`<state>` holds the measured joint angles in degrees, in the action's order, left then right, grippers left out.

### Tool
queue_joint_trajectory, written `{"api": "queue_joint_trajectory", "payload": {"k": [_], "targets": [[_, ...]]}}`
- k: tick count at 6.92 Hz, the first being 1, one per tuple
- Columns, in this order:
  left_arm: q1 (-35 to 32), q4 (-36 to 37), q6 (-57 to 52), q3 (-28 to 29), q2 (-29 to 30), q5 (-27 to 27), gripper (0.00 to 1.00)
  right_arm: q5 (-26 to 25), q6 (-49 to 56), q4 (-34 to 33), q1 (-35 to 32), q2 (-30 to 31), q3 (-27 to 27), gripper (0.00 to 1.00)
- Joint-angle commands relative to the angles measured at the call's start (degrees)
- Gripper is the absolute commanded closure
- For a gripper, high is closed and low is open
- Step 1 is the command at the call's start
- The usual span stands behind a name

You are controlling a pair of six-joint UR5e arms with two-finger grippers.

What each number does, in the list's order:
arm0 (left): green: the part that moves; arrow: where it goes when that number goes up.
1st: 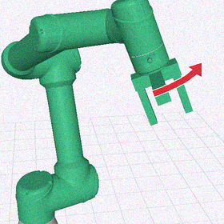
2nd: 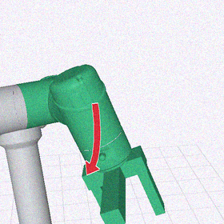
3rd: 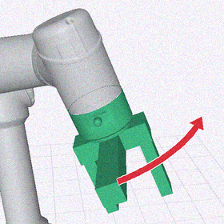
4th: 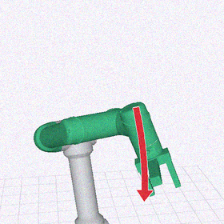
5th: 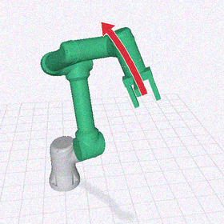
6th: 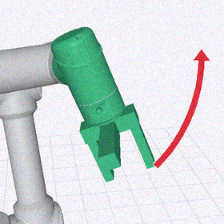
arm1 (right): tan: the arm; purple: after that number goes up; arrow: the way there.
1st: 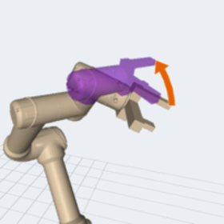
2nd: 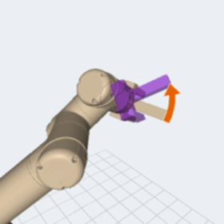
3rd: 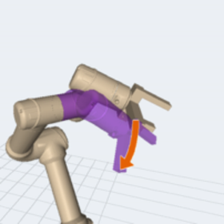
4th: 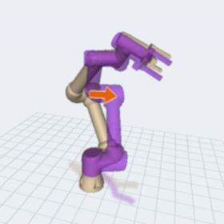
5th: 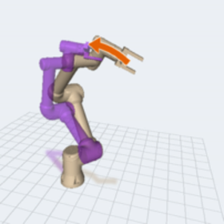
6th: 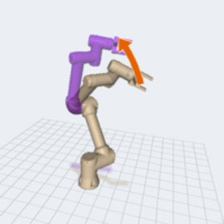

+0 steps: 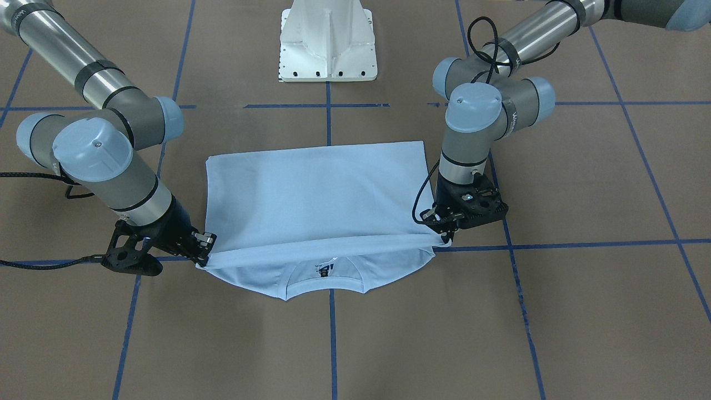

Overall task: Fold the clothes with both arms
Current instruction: 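Lay the hem at the collar and open both grippers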

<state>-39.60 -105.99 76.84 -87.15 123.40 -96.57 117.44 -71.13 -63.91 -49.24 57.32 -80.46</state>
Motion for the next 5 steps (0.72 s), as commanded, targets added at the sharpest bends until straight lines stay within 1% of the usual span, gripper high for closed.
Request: {"api": "queue_joint_trajectory", "payload": {"k": [1,3,4,5], "targets": [[-0.04,0.08,0.06,0.14,0.79,-0.02,1.00,-0.02,0.12,1.51,0.11,-0.45,1.36,1.00],[0.04,0.08,0.23,0.14,1.14,-0.11,1.00,0.16,0.03,3.44,0.11,-0.46,1.45,0.98],[0.05,-0.01,0.58,0.14,1.40,-0.02,0.46,-0.02,0.20,3.53,0.11,-0.20,2.40,0.39],[0.05,0.08,0.59,-0.12,1.67,0.06,0.00,-0.11,0.29,3.53,0.11,-0.37,2.41,0.00]]}}
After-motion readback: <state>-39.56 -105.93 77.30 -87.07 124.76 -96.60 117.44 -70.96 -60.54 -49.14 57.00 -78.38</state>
